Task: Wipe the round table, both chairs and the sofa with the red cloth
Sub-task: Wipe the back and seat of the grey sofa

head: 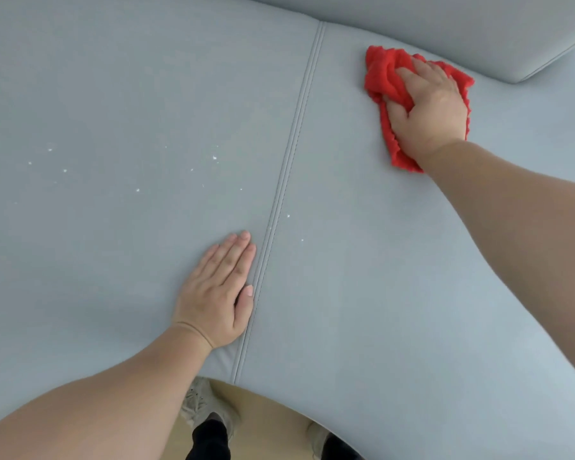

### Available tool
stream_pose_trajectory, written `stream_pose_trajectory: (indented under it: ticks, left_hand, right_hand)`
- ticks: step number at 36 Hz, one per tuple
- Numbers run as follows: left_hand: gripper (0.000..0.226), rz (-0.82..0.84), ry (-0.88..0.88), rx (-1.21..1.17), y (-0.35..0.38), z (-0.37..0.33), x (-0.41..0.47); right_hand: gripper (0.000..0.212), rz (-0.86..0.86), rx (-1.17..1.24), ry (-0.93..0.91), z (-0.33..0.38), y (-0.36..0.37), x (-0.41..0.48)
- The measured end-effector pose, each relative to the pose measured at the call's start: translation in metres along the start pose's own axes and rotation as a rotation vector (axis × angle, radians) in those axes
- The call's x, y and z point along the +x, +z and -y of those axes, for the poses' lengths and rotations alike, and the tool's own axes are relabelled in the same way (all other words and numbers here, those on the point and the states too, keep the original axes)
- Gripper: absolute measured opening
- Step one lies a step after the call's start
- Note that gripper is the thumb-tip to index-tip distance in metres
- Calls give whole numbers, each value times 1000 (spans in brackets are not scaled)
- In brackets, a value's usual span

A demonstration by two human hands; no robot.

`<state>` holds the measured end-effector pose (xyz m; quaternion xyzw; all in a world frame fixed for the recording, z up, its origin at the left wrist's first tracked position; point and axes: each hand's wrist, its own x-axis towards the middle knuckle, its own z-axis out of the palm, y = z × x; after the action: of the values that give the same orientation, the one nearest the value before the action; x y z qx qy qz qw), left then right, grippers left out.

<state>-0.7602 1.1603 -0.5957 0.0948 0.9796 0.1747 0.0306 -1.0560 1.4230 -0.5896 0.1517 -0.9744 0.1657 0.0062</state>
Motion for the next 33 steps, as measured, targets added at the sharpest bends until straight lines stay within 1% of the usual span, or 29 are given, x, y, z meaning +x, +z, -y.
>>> stream_pose_trajectory:
  ticks: [7,12,17,22,33]
  left_hand:
    - [55,29,-18,4,-1,-1,2]
    - [55,33,-16,10,0,0,1]
    - [55,36,-23,7,0,-1,1]
    - [55,33,-20,6,-1,-1,1]
    - [55,27,-11,-9,0,-1,0]
  right_hand:
    - [43,-47,-29,31,13,-1,31]
    - [43,-38,3,-52,17,3,34]
    - [53,69,35,-197,36,12,21]
    - [54,98,42,-244,48,10,5]
    - [49,105,65,-233,82,21,-48]
